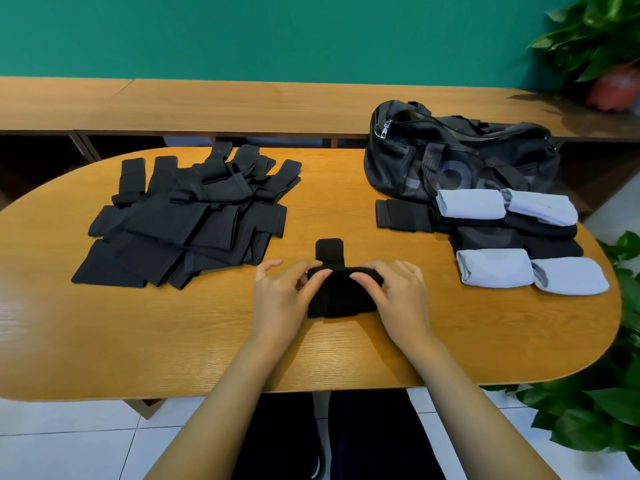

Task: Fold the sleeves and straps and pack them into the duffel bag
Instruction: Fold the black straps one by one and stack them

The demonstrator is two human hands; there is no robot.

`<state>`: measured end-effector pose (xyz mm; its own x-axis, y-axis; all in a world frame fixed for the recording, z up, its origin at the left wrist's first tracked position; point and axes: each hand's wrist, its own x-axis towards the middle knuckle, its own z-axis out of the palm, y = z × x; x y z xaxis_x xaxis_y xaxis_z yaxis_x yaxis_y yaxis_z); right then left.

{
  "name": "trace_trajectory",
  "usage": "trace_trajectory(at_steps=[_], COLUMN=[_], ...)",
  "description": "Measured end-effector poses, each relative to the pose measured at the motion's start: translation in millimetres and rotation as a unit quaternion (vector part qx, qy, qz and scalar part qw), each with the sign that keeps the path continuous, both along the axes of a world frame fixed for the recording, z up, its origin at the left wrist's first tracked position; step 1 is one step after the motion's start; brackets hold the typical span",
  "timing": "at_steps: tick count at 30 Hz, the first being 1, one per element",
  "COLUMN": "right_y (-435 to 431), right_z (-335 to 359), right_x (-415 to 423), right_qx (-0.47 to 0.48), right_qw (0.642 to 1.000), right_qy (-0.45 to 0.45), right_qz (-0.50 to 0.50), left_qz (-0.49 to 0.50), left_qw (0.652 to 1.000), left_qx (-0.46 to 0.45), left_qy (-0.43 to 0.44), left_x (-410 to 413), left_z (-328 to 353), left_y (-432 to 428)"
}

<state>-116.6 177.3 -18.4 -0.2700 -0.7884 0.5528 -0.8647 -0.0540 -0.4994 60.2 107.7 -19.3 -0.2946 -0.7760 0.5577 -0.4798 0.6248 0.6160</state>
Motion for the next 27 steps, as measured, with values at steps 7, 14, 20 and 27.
trace_trajectory(at_steps=[7, 14, 20, 27], right_y=[-20, -21, 0, 14], right_z=[-3, -12, -6, -14], right_x=[-3, -10, -12, -13], right_qx=[0.079, 0.167, 0.187, 0.268], right_qw=[0.996, 0.986, 0.979, 0.949], right_qy=[-0.021, -0.021, 0.032, 0.111], right_qz=[-0.037, -0.015, 0.070, 0.124], left_qz=[0.077, 0.083, -0.126, -0.193], left_qw=[0.995, 0.986, 0.975, 0.942], left_qx=[0.033, 0.073, 0.070, 0.129], left_qy=[-0.046, -0.125, -0.167, -0.242], left_x=[-9, -7, 12, 19], left_z=[-1, -14, -10, -14], left_y=[-7, -12, -8, -4])
